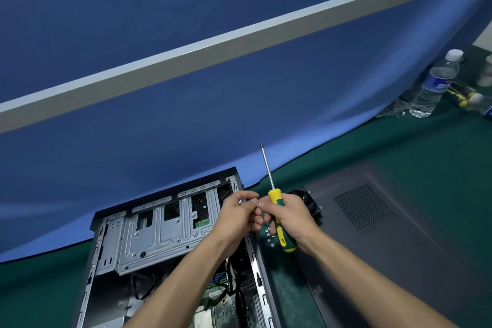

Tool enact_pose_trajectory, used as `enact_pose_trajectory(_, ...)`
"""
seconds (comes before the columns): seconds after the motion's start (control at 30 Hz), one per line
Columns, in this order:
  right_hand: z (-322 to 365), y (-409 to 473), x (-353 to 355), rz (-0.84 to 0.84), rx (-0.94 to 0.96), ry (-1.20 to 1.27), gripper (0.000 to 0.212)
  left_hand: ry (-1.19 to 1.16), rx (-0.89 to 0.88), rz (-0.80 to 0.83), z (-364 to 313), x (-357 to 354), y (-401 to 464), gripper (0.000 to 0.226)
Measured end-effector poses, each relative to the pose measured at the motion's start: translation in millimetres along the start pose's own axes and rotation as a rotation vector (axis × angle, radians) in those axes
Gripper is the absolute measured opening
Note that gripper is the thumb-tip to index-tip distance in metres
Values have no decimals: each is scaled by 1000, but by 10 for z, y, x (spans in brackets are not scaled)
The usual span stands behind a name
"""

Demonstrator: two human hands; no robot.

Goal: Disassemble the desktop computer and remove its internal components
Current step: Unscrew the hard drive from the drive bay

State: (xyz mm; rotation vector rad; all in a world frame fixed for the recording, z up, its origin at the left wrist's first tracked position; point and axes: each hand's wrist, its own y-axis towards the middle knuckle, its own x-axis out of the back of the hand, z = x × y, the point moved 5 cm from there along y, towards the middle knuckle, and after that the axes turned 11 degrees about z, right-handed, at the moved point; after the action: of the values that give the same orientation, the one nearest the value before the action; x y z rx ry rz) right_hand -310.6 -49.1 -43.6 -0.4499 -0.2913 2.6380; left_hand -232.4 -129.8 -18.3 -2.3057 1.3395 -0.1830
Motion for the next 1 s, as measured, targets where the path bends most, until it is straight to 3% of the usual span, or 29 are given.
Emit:
enact_pose_trajectory(0.23, -44, 36, -21, -96, 15, -187, 22, 190, 2, -146, 34, -26, 44, 17)
enact_pose_trajectory(0.57, -105, 12, -31, -129, -40, -332, 22, 363, 30, -193, 116, 50, 93, 17)
enact_pose_trajectory(0.77, -394, -49, 186, -265, -125, -381, 20, 915, -42, -459, 123, 417, 75, 33)
enact_pose_trajectory(1.0, -932, -92, 374, -293, -328, -734, 26, 1261, -52, -513, 383, 745, 57, 35)
